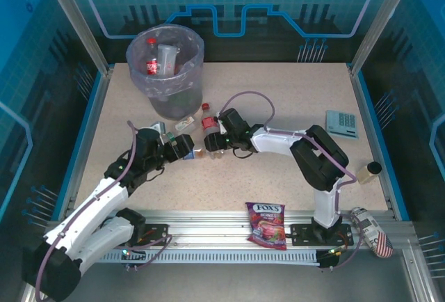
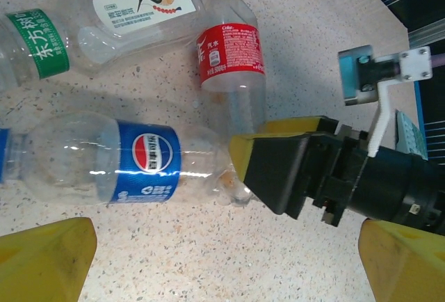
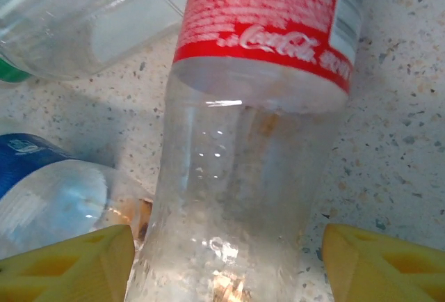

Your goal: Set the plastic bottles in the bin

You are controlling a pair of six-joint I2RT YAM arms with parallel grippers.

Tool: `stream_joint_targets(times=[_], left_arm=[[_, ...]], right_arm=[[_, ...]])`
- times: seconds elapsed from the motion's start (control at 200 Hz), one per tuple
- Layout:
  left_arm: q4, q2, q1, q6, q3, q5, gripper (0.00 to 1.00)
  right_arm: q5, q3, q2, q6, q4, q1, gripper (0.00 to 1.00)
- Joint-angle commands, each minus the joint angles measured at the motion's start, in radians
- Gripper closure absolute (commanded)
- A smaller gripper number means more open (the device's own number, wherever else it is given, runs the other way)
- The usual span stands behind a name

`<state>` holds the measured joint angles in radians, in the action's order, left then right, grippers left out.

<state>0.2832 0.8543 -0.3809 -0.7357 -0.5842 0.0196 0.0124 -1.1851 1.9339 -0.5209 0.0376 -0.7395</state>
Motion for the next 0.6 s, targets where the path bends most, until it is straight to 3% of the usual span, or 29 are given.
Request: stream_joint_targets(times=[0.0, 0.33, 0.595], left_arm=[[-0.035, 0.004, -0.006, -0.015, 0.016, -0.011, 0.03], [-0.060, 0.011, -0.006, -0.027, 0.028, 0.007, 0.02], [-0.313, 0.090, -0.007, -0.149, 0.060, 0.145, 0.01]], right_arm=[[-0.027, -0.034, 0.027, -0.008, -0.013, -0.002, 0.30], [-0.089, -0.017, 0.038, 0.022, 0.032, 0.012, 0.34], [-0.064, 0.118, -0.063, 0.017, -0.051, 0.064, 0.45]])
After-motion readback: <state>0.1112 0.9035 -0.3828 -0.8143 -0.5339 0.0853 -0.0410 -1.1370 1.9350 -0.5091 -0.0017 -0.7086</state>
